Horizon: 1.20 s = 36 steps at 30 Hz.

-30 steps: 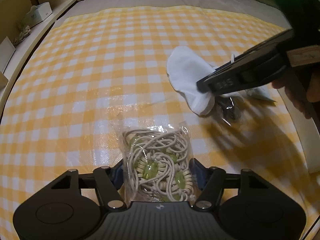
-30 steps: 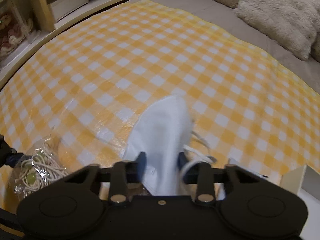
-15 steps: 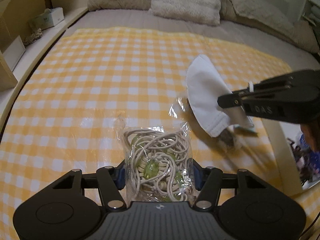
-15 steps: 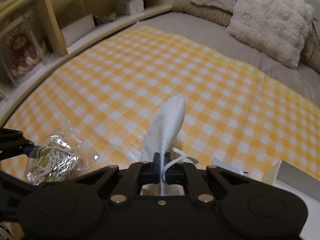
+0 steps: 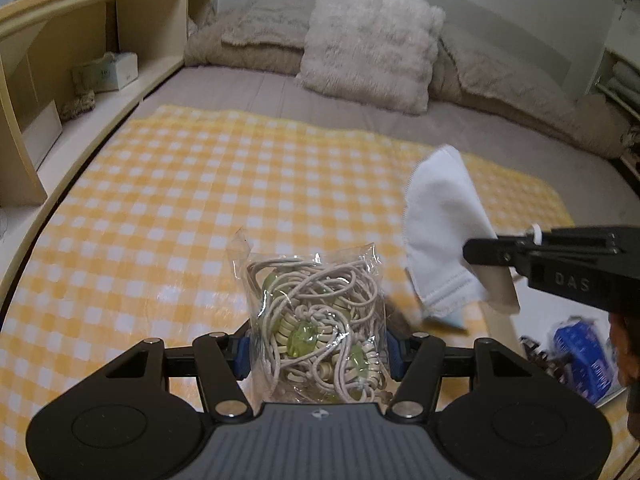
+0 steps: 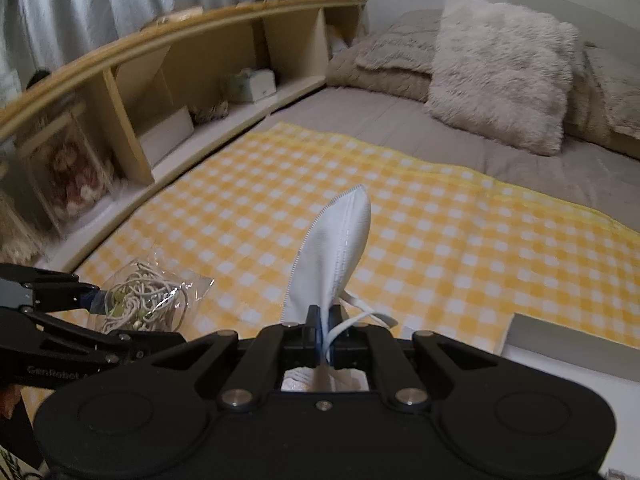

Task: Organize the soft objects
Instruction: 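Lift the mask and cord bag and carry both over the white tray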

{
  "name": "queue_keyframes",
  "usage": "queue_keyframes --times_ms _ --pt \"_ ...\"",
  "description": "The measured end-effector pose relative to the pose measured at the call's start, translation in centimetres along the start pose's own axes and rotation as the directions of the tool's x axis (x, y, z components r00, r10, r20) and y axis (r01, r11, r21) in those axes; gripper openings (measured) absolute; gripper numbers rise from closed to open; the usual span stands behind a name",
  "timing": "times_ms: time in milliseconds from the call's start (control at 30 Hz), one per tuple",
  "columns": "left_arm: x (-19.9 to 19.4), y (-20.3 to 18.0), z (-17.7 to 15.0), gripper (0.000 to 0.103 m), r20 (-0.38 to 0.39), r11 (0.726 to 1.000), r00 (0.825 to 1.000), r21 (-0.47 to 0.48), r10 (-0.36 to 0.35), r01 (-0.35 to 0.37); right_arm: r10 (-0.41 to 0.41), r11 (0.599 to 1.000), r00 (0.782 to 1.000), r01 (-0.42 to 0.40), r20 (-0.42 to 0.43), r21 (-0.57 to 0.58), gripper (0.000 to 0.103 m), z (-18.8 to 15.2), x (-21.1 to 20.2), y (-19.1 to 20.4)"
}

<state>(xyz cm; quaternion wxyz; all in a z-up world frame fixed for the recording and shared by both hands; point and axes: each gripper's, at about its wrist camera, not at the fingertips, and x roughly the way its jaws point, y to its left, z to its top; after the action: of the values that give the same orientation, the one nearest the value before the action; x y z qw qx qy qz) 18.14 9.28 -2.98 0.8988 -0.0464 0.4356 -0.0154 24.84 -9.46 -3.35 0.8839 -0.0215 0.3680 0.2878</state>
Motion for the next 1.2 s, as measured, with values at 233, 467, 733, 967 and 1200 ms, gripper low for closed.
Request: queue_keyframes --times_ms 233,467,733,967,1200 --pt "-0.8 -2.4 1.3 0.06 0.072 0.999 0.997 -0.01 -0.03 0.03 -0.015 0.998 0.996 0.009 0.092 0.064 0.004 -0.1 -4.5 -1.9" --pt "-0.9 -5.2 3.1 0.06 0.128 0.996 0.988 -0.009 -0.082 0.084 -0.079 0.993 0.987 0.066 0.14 0.098 0.004 -0.6 -7.8 -4.7" --pt "0.3 -9.9 4.7 0.06 0.144 0.99 0.979 0.022 -0.143 0.142 -0.173 0.973 0.971 0.143 0.167 0.18 0.004 -2.1 -11.2 -9.8" --pt "1.8 -14.0 5.5 0.06 0.131 0.98 0.972 0.054 -0.195 0.19 -0.28 0.938 0.949 0.238 0.146 0.252 0.004 -4.1 -13.6 -14.9" --pt "4.5 -18.1 5.6 0.06 0.072 0.968 0.969 0.106 -0.237 0.229 -0.38 0.884 0.922 0.338 0.074 0.323 0.004 -6.7 -14.7 -20.0"
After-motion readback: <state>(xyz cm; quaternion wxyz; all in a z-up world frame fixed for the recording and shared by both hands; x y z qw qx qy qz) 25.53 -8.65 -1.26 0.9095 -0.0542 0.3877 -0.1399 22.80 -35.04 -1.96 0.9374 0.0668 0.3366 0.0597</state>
